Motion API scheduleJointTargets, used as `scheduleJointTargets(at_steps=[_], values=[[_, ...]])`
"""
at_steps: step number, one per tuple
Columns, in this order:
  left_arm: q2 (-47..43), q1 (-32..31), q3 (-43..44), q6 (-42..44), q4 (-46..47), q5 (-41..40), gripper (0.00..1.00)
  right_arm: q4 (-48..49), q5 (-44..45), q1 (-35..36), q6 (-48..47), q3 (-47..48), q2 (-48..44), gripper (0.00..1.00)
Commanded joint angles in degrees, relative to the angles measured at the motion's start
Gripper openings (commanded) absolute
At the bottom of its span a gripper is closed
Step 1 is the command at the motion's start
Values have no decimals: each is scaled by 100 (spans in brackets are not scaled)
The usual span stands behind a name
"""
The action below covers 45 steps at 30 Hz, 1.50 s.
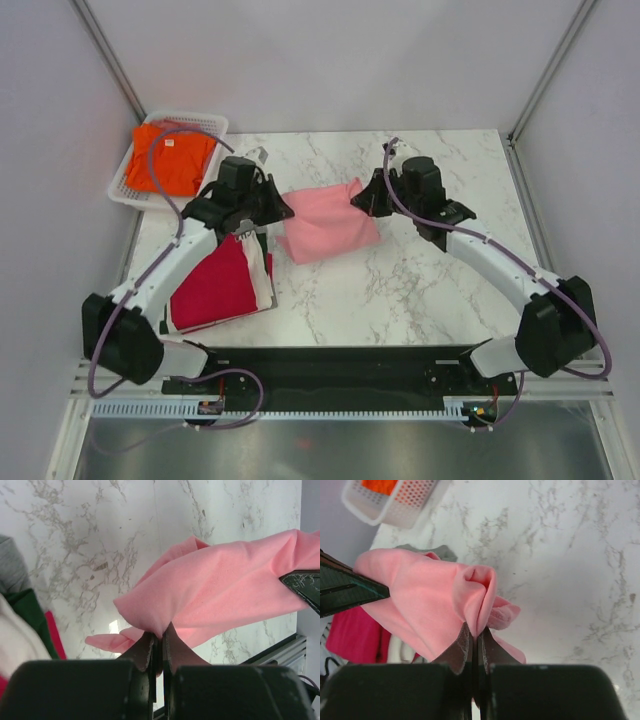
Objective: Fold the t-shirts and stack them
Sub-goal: Neatly place the folded tshirt to the corner
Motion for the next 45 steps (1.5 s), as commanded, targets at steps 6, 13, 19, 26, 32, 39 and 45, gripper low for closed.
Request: scheduleJointTargets(at_steps=[6,13,19,26,32,39,45], values=[[-2150,53,-238,101,-1639,-1622,2,-98,499,1336,313,456,-439,0],[-3363,62,26,-242,-3291,-3337,2,-107,1124,2910,348,1036,-18,0],[-3698,62,123,-708,-4567,-4456,2,-72,1537,3797,401,1537,536,0],[-4375,62,53,-1394,-5455,-5236,2,209,1626,4273,620,1669,993,0],[-4621,53,-9,-1859,-5754,-6010,2,411,1503,4379,700,1976,1556,0],[-4288,61,-167,-2009,-5649,-6213,2,499,1459,4396,779,2188,1960,0],[-4086,70,-370,-1851,-5227,-6003,2,499,1485,4396,726,2241,2005,0]])
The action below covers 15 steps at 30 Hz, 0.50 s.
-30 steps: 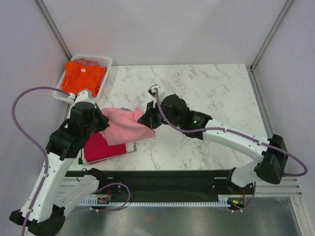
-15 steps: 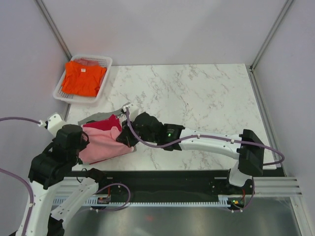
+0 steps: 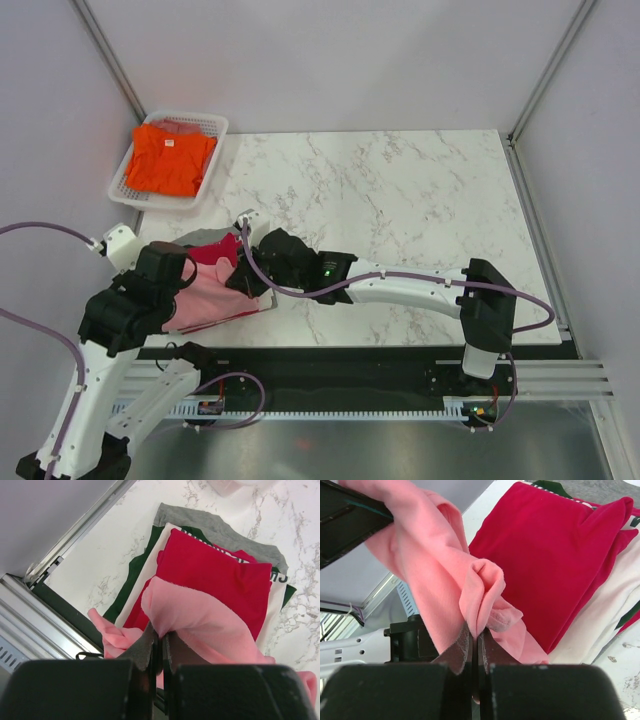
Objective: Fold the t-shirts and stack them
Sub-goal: Neatly place the folded tshirt to the corner
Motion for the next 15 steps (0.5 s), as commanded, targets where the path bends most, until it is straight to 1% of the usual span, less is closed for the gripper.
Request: scheduleJointTargets(at_steps=[1,6,9,15], values=[[168,51,-61,-253,-117,-359,2,125,6,12,5,287,42,0],[282,51,-184,-166,137,-280,2,125,6,3,31,199,-45,0],[353,121,-115,-157,103,-122,2,125,-21,3,40,155,-159,0],[90,121,-70,-201,-12,62,2,125,-21,56,93,76,-336,0]])
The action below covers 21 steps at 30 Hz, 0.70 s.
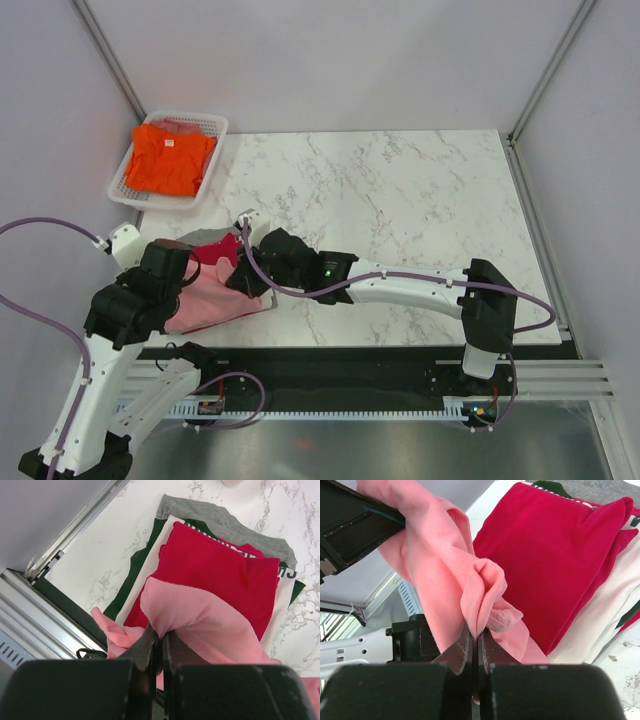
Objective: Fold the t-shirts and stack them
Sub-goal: Neatly place the folded tshirt to the corner
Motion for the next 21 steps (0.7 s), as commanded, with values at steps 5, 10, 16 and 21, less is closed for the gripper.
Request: scheduleJointTargets(at_steps=[5,10,16,21], values=[[-131,29,-106,-135,258,330,2,117,-12,62,130,102,-261,0],[-202,47,-203,-118,373,358,2,64,-21,62,157,225,-103,0],[-9,205,-308,128,653,445,2,55,-196,-25,201,366,81,0],[115,1141,-554,813,1373,1226,2,55,-275,-166,218,427,187,0]])
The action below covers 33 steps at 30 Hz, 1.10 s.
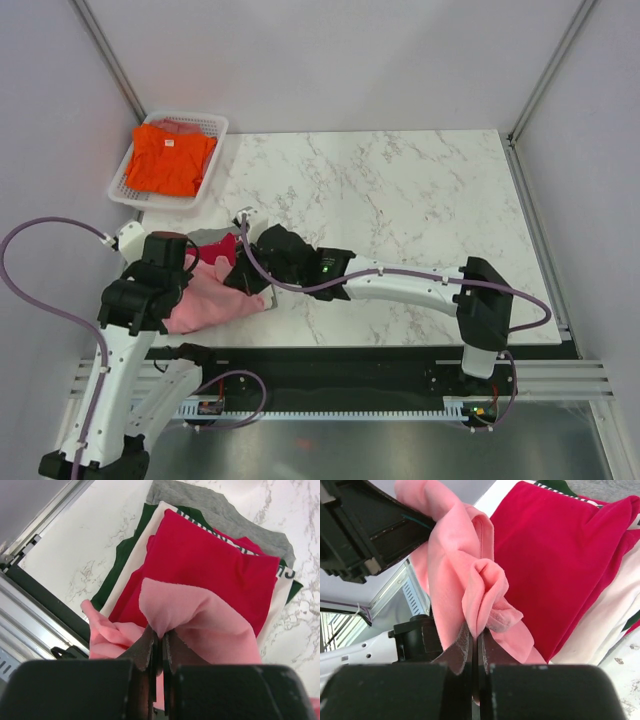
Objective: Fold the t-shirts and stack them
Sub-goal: Neatly place the folded tshirt to the corner
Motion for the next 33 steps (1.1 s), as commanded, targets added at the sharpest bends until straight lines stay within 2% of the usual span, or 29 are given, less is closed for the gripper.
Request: scheduleJointTargets(at_steps=[1,5,9,15,22,23,24,25,26,27,28,29,30,33], values=[[147,762,-189,689,865,726,2,138,-197,-135,96,279,108,0],[358,1781,-251,1331,1375,1780,2,147,-259,-276,105,331,205,0],[534,2590,-312,1648,1639,2318,2,147,-364,-443,96,489,442,0],[1087,3189,-313,1815,2122,2837,2,103,-522,-671,34,981,978,0],[1922,3445,-259,1780,2605,3162,2,68,-646,-953,113,1605,1759,2],[2001,3445,-260,1771,2676,3241,7,77,-646,-988,140,1641,1822,4],[2072,3445,-295,1763,2729,3294,19,85,-646,-1014,175,1667,1883,6],[2160,3462,-304,1693,2764,3295,22,85,-619,-1023,201,1685,1919,16],[2274,3462,-295,1649,2791,3251,33,103,-576,-1041,201,1694,1962,45],[2318,3462,-278,1613,2809,3216,73,94,-497,-1041,193,1685,1946,60],[2336,3462,-269,1561,2809,3172,87,94,-418,-1041,184,1598,1928,70],[2284,3471,-243,1560,2809,3102,94,94,-287,-1041,149,1562,1841,79],[2231,3462,-190,1560,2826,3093,100,85,-224,-1041,114,1527,1796,80],[2003,3454,-23,1613,2818,3057,100,77,-48,-1093,-9,1334,1542,82]])
